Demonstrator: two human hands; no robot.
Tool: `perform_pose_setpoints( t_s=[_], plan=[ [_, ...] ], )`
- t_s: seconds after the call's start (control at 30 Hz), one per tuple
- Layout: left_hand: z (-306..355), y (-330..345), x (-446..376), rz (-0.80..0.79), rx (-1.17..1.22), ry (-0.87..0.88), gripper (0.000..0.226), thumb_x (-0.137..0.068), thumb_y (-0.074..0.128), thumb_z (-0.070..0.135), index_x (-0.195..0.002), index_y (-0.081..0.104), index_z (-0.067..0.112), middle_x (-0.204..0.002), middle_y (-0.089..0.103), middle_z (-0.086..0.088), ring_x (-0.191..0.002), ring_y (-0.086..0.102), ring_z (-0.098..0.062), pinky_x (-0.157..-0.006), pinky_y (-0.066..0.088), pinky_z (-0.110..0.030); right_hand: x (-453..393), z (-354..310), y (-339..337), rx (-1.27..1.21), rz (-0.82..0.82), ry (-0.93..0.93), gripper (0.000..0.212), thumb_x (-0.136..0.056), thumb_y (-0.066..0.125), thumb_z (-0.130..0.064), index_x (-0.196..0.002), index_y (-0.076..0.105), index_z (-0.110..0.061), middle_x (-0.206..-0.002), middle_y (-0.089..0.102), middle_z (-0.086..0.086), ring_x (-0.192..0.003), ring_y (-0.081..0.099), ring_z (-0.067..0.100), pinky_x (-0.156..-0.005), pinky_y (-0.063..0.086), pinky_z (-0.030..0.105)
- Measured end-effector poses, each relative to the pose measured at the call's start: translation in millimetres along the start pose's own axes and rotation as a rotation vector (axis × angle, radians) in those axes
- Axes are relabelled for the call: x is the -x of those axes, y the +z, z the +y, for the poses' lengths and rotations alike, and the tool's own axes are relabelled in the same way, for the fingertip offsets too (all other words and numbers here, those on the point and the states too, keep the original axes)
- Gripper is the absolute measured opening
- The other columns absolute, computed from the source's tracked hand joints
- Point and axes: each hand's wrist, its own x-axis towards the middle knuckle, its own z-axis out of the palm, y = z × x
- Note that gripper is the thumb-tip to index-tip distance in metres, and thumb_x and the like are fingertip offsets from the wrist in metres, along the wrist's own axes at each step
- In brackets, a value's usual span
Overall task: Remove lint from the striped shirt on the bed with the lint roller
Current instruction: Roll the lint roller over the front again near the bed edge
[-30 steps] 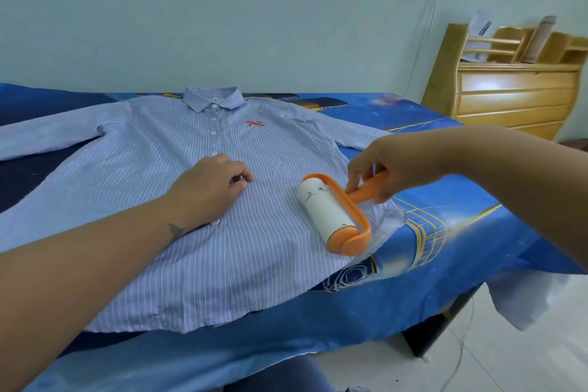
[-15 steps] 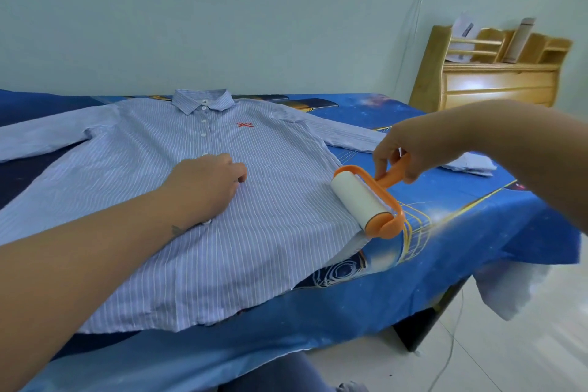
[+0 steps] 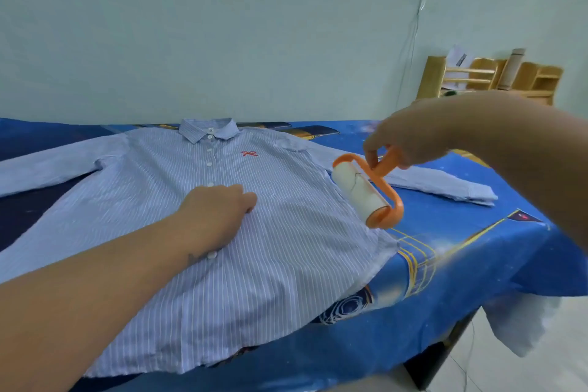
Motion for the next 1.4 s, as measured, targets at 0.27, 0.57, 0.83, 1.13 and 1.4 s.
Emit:
perform_pose_setpoints(
  t_s=[0.27, 0.57, 0.83, 1.13, 1.4],
  plan=[
    [-28, 13, -20, -0.021, 0.417, -0.131, 0.028, -0.100, 0.037, 0.026, -0.122, 0.054, 0.027, -0.126, 0.049, 0.003, -0.116, 0.047, -0.018, -0.098, 0.042, -0.039, -51, -23, 16, -0.185, 0.189, 0.021, 0.023, -0.092, 0.051, -0.032, -0.114, 0.054, -0.038, -0.087, 0.056, -0.012, -0.087, 0.057, 0.017, -0.080, 0.050, 0.041],
    [-58, 32, -55, -0.041, 0.503, -0.195, 0.033, -0.099, 0.038, 0.034, -0.129, 0.051, 0.025, -0.132, 0.051, 0.004, -0.119, 0.048, -0.016, -0.099, 0.041, -0.034, -136, -56, 46, -0.366, 0.224, 0.050, 0.028, -0.095, 0.049, -0.025, -0.121, 0.054, -0.034, -0.104, 0.060, -0.005, -0.085, 0.055, 0.017, -0.070, 0.044, 0.029],
    [-64, 58, -54, -0.002, 0.518, -0.143, 0.036, -0.096, 0.043, 0.040, -0.130, 0.050, 0.029, -0.131, 0.050, 0.011, -0.120, 0.045, -0.012, -0.101, 0.039, -0.030, -143, -35, 66, -0.356, 0.165, 0.018, 0.027, -0.094, 0.045, -0.033, -0.117, 0.053, -0.044, -0.099, 0.057, -0.006, -0.090, 0.055, 0.018, -0.065, 0.042, 0.029],
    [-69, 49, -63, -0.078, 0.498, -0.109, 0.030, -0.094, 0.046, 0.040, -0.123, 0.051, 0.032, -0.125, 0.048, 0.012, -0.116, 0.045, -0.011, -0.101, 0.040, -0.032, -105, 13, 64, -0.299, 0.084, 0.050, 0.032, -0.093, 0.051, -0.032, -0.120, 0.052, -0.049, -0.094, 0.052, -0.018, -0.087, 0.050, 0.009, -0.071, 0.043, 0.028],
    [-69, 36, -88, -0.047, 0.513, -0.157, 0.017, -0.094, 0.049, 0.035, -0.107, 0.059, 0.032, -0.110, 0.053, 0.009, -0.105, 0.052, -0.010, -0.093, 0.046, -0.032, -113, 43, 45, -0.463, 0.271, 0.136, 0.032, -0.092, 0.054, -0.028, -0.116, 0.052, -0.049, -0.092, 0.054, -0.020, -0.080, 0.054, 0.006, -0.073, 0.047, 0.029]
  ],
)
